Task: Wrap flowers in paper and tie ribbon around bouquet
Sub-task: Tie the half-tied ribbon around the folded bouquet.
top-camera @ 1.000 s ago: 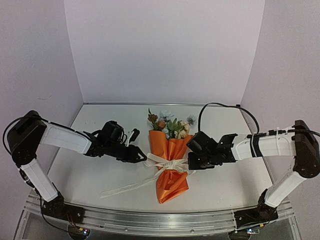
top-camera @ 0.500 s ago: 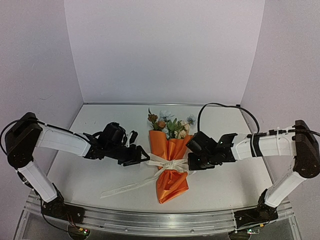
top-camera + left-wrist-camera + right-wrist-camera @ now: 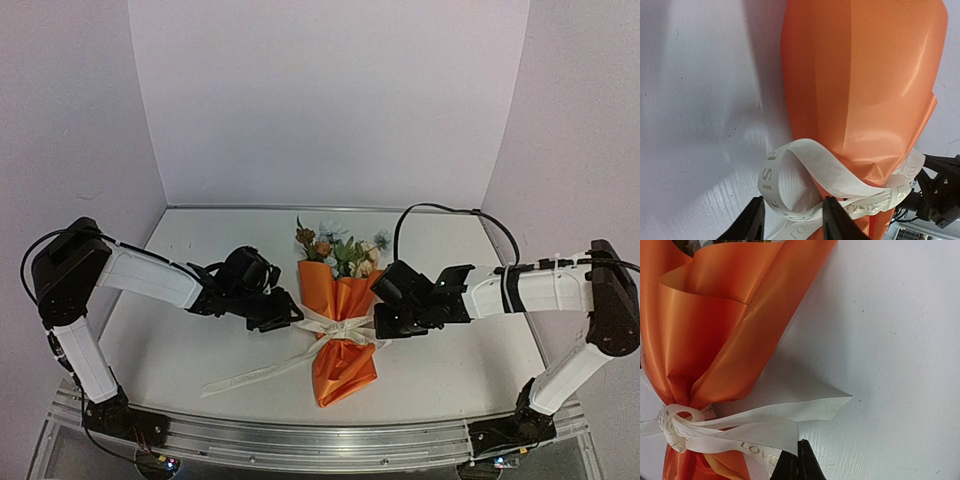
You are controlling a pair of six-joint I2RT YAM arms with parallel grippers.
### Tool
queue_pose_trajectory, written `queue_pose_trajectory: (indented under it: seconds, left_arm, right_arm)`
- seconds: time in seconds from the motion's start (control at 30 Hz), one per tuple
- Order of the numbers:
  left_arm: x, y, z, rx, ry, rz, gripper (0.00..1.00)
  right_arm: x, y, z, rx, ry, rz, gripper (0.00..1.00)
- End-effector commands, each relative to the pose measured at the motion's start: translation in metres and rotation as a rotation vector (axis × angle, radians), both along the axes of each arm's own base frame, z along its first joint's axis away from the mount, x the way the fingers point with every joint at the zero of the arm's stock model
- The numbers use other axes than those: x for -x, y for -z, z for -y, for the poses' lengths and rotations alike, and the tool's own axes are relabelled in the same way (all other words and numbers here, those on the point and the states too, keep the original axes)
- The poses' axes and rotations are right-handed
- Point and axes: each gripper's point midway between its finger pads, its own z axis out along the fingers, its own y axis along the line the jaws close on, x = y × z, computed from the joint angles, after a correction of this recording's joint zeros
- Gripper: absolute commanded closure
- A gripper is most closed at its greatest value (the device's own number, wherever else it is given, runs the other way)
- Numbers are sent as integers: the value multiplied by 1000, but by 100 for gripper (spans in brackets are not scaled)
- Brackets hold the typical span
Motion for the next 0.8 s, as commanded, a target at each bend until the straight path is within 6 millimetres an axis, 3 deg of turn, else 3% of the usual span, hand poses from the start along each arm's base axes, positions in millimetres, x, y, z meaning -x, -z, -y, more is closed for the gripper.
queue_pose_trajectory:
  seconds: [0.0,0.17,0.33,0.5,0.77]
  left_arm:
    - [-18,-9,5,25,-49,21,65]
    - [-21,-10,2,35,-60,29,86]
    - [-24,-15,-4,26,-67,62,99]
    - [-27,-14,-14,-37,-73,94,100]
    - [-28,-7,-42,-109,-85,99,100]
  right_arm:
    - [-7,-13,-4,4,4,40,100]
    - [-7,-14,-4,2,6,41,100]
    - [-7,-17,1,9,18,50,100]
    - [-10,-16,17,53,80,69,100]
    - [-4,4,38,83,154,26,100]
